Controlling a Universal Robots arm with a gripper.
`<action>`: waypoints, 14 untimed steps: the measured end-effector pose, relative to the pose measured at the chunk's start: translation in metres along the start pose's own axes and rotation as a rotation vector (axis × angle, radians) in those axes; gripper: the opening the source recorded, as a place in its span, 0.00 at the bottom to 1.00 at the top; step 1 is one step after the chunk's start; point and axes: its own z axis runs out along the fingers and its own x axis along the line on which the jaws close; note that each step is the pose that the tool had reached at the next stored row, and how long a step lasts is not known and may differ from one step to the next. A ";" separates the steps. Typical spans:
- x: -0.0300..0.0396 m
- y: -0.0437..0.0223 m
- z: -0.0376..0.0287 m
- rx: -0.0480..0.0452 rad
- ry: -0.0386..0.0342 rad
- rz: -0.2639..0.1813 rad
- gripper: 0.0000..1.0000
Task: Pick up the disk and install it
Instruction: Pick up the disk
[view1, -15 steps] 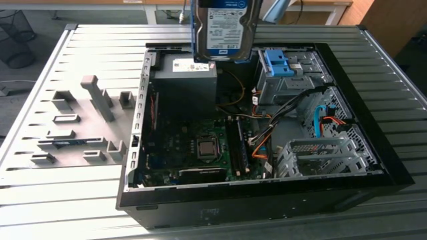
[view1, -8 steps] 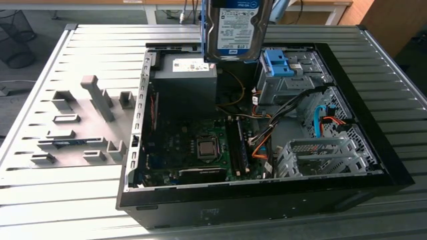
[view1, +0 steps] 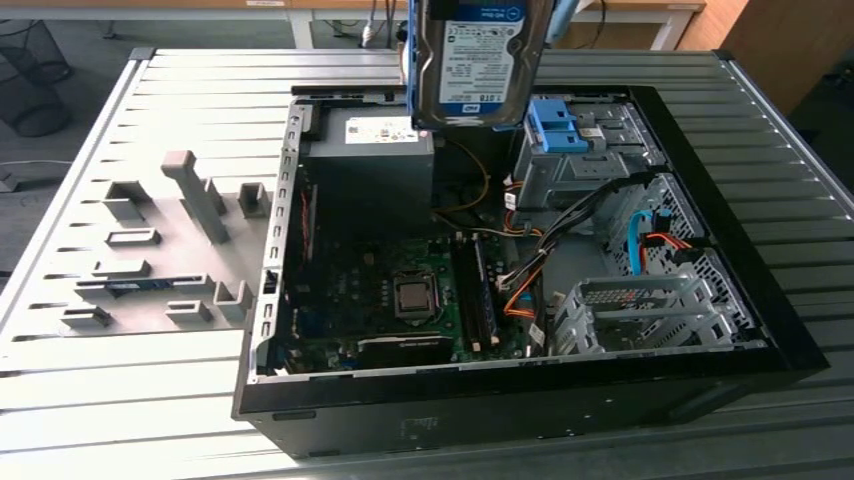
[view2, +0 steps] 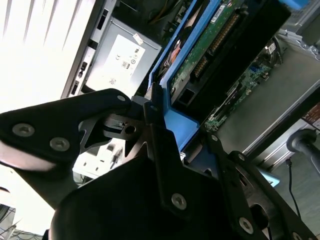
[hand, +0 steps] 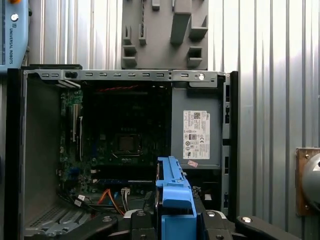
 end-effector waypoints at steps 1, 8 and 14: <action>0.0023 0.0000 0.0000 0.0001 -0.0001 0.000 0.37; 0.0176 -0.0002 0.0001 0.0001 -0.0002 0.000 0.37; 0.0278 -0.0003 0.0000 0.0000 0.0002 0.001 0.37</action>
